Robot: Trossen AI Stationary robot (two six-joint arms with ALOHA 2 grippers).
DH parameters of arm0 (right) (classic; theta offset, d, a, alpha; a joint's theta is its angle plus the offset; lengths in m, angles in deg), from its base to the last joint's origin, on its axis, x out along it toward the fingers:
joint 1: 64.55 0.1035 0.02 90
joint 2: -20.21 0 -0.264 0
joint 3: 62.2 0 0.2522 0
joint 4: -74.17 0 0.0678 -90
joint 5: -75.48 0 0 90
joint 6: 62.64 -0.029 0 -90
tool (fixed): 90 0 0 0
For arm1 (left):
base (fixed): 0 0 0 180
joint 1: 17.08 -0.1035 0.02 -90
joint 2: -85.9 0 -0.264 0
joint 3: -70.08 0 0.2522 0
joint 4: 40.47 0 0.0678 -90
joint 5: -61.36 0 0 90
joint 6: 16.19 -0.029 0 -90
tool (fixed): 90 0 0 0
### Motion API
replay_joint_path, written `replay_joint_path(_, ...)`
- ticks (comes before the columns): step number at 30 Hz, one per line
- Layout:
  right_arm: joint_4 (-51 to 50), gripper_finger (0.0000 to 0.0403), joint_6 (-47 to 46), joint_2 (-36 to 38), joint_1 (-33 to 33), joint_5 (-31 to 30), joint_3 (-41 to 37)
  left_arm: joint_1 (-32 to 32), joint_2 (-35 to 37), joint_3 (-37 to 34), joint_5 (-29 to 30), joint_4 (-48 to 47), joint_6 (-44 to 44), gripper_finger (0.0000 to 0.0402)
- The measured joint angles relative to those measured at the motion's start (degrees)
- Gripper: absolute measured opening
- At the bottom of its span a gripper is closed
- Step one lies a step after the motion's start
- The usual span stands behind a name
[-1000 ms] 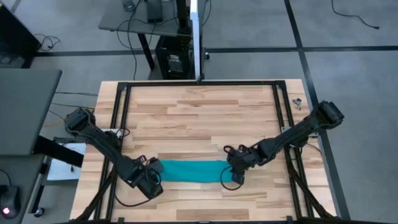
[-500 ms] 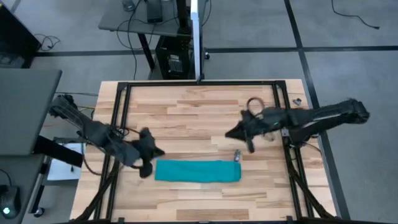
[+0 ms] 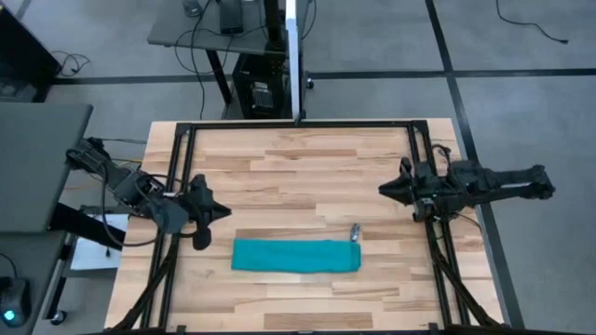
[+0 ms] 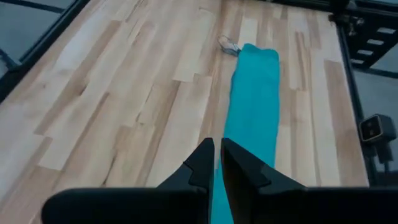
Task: Roll towel
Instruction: Return to Home Position
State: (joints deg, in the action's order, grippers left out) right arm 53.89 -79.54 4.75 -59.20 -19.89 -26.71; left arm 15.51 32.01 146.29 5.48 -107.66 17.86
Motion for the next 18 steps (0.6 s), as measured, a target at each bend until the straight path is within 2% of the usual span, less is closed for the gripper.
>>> replay_joint_path(8,1.5,0.0047,4.9,14.6,-2.5,1.2,-11.7,-3.5,-0.2,-6.5,0.4,-0.3,10.2,0.0012)
replay_joint_path(12,1.6,0.0047,7.0,15.4,-3.7,2.4,-15.0,-4.1,-0.7,-10.6,0.3,0.3,16.9,0.0012)
replay_joint_path(15,3.8,0.0047,8.7,15.5,-4.4,4.6,-17.5,-4.2,-1.0,-12.4,0.3,0.2,26.0,0.0012)
replay_joint_path(18,7.0,0.0047,10.3,15.5,-5.1,6.9,-20.5,-4.2,-0.8,-12.5,0.4,1.9,29.2,0.0012)
